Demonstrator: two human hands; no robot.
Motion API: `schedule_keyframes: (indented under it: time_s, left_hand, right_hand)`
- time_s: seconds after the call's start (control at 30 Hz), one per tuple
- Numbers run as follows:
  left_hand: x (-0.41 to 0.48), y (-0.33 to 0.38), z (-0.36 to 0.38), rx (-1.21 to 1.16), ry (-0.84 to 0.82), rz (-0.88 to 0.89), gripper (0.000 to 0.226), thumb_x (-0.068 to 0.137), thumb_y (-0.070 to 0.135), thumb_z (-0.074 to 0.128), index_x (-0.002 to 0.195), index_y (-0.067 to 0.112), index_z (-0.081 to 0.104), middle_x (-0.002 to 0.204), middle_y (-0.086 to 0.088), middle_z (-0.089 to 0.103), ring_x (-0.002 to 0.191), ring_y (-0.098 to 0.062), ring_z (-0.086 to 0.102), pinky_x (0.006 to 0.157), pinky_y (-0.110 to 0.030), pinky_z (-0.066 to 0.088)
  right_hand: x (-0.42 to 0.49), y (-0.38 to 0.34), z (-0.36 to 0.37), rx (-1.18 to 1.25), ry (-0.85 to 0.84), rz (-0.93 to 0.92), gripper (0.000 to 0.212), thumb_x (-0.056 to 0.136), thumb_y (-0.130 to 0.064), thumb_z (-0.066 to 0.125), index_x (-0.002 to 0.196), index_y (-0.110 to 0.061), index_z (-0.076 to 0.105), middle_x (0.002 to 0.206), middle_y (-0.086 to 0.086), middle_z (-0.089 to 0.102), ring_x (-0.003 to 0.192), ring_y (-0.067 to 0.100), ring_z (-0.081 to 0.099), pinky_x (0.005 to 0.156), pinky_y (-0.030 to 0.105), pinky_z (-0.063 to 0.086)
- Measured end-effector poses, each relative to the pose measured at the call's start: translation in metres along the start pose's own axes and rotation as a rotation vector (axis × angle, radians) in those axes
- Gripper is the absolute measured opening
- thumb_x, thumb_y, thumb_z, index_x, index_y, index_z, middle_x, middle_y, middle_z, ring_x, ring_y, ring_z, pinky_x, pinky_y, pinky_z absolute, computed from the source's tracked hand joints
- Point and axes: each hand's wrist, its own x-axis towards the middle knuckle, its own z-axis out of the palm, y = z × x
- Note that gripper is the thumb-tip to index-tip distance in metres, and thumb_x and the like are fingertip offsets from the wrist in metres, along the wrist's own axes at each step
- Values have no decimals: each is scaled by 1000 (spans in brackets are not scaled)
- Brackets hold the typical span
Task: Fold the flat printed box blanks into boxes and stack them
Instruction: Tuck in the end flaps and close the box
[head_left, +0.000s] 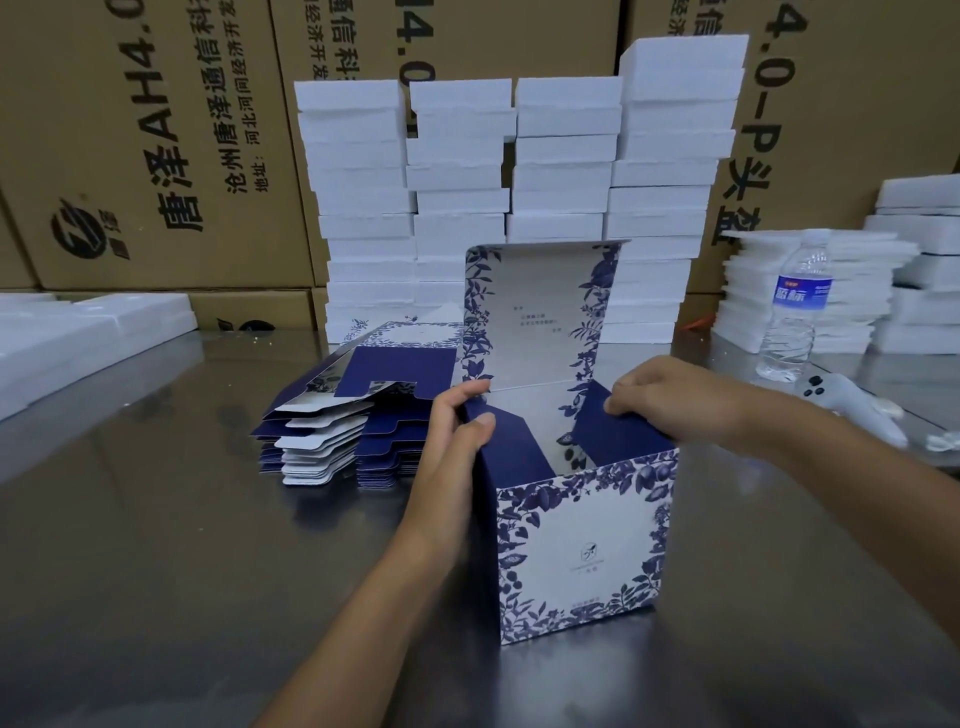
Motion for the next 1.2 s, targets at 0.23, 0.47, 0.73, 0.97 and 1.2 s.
schedule_keyframes:
  time_s: [0.23, 0.47, 0.73, 0.97, 1.2]
  left_hand:
    - [0, -6, -2, -42, -46, -6, 30, 71, 37, 56, 99, 42, 63, 102, 11, 69, 96, -16, 65, 88, -40, 51]
    - [-9, 3, -1, -29, -36, 6, 39, 60, 51, 58, 98, 45, 62, 130, -3, 53, 126, -32, 47, 109, -58, 31]
    - [-11, -2, -1, -117, -87, -20, 24, 72, 33, 55, 94, 36, 64, 95, 12, 67, 86, -17, 63, 78, -38, 48]
    - [-12, -1, -1, -78, -86, -8, 32, 63, 43, 60, 94, 39, 65, 108, 8, 63, 101, -22, 59, 90, -43, 45]
    - [-16, 5, 4, -96, -6, 67, 52, 76, 33, 71, 116, 56, 48, 126, 4, 53, 122, -9, 51, 107, -38, 39]
  right_hand:
    - [4, 0, 3, 42, 32, 34, 44, 89, -16, 52, 52, -19, 29, 40, -5, 28, 34, 12, 22, 36, 12, 20]
    - [2, 4, 1, 54, 7, 56, 23, 86, -11, 52, 67, -12, 39, 60, 8, 32, 48, 17, 29, 42, 18, 25]
    - [-1, 7, 0, 119, 54, 27, 31, 90, -18, 52, 64, -15, 37, 52, -1, 28, 44, 14, 26, 41, 18, 26]
    - [-6, 11, 5, 165, 95, -72, 38, 90, -5, 49, 56, -14, 36, 47, -3, 36, 35, 5, 32, 37, 12, 28]
    - [-12, 22, 12, 477, 211, -165, 25, 89, -4, 60, 85, -28, 57, 60, 0, 54, 47, 3, 51, 43, 13, 41]
